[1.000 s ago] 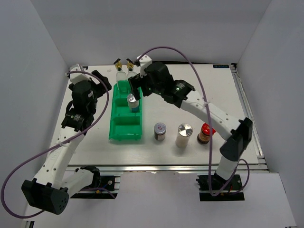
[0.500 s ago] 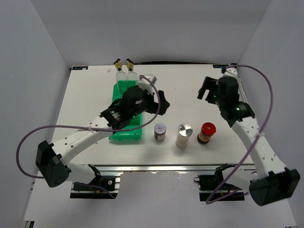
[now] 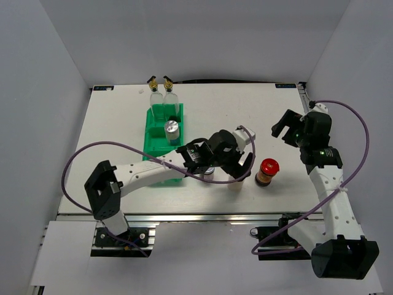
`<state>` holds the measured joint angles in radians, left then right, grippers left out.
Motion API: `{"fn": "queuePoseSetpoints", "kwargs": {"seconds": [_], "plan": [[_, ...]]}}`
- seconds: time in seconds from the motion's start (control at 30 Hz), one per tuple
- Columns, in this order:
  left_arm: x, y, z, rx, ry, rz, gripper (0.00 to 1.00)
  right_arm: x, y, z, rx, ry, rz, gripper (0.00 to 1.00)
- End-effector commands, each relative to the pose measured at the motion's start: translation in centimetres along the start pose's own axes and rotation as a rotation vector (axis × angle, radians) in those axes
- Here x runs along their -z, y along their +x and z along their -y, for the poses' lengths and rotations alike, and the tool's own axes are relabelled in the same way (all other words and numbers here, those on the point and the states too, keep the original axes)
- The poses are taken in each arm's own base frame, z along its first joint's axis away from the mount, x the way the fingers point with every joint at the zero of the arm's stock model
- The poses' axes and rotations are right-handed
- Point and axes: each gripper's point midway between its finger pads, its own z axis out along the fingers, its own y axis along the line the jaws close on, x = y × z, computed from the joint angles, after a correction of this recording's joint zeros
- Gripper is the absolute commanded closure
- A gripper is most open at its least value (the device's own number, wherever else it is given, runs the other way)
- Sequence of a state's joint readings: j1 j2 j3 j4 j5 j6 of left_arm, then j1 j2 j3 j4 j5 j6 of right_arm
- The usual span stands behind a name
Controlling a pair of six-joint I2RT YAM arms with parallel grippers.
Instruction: Organize the condiment bottles
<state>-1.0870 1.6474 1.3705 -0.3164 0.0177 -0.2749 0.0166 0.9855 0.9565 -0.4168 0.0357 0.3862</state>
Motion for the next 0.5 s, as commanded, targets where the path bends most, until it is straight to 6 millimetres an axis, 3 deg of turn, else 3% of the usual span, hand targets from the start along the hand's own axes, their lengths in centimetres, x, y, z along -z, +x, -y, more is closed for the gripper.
{"fn": "queuePoseSetpoints", "kwargs": {"seconds": [0.0,0.33,0.47], "plan": [[0.1,0.3,1.2,-0.048,0.049,-0.046,0.02,0.7,-0.8,-1.2,0.017,-0.070,0.033,0.11],[-2.1,2.8,0.5,-0.124,-0.045,-0.147,0.02,0.9,-0.9,-0.2,0.021,-0.053,0.047,0.11],[-2.2,2.4,0.5,-0.141,-0.064,-0.131,0.02,0.7,-0.9,-0.1,0.021,-0.049,0.046,0.11]]}}
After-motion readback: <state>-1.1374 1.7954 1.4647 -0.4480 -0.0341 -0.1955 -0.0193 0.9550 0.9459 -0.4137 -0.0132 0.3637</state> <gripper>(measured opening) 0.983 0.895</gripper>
